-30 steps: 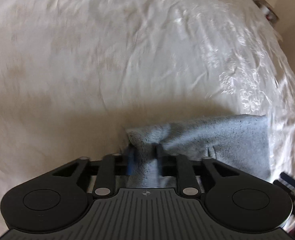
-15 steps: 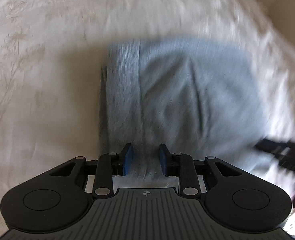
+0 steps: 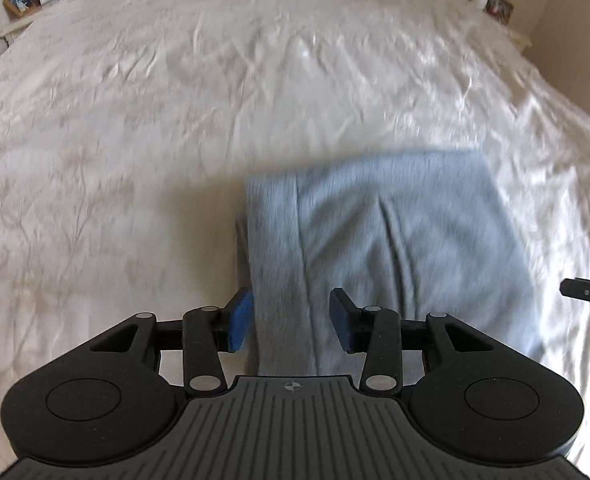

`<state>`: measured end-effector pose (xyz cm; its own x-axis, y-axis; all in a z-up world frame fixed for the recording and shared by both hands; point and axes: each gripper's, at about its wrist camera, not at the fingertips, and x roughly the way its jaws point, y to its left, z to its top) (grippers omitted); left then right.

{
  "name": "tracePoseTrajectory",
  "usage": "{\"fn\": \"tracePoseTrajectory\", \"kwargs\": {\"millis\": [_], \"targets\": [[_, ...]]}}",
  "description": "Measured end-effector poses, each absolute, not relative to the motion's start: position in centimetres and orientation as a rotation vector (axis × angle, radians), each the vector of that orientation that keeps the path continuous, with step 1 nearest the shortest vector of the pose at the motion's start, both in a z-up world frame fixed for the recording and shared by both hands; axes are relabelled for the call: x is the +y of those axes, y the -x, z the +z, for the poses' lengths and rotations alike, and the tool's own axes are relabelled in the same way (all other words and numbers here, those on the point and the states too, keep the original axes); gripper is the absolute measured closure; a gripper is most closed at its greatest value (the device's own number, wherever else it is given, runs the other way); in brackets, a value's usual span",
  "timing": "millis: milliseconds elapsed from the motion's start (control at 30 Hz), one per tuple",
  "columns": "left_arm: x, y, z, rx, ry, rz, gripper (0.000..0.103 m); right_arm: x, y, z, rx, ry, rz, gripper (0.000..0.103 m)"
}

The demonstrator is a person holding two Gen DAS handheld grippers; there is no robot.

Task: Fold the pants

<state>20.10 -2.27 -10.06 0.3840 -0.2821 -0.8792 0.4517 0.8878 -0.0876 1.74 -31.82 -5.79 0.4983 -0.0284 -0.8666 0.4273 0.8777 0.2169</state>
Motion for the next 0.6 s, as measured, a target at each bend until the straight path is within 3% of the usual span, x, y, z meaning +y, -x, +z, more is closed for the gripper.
{"fn": "tracePoseTrajectory", "kwargs": {"millis": [267, 600], "targets": [[-5.1, -22.7, -10.1, 1.067, -0.201, -0.450, 0.062, -30.0, -9.8, -3.4, 0.937, -0.384, -0.164, 0.058], [-6.2, -26.9, -13.8, 1.193, -0.203, -0.402, 0.062, -28.6, -18.3, -6.9, 0.998, -0.313, -0.123, 0.060]]}}
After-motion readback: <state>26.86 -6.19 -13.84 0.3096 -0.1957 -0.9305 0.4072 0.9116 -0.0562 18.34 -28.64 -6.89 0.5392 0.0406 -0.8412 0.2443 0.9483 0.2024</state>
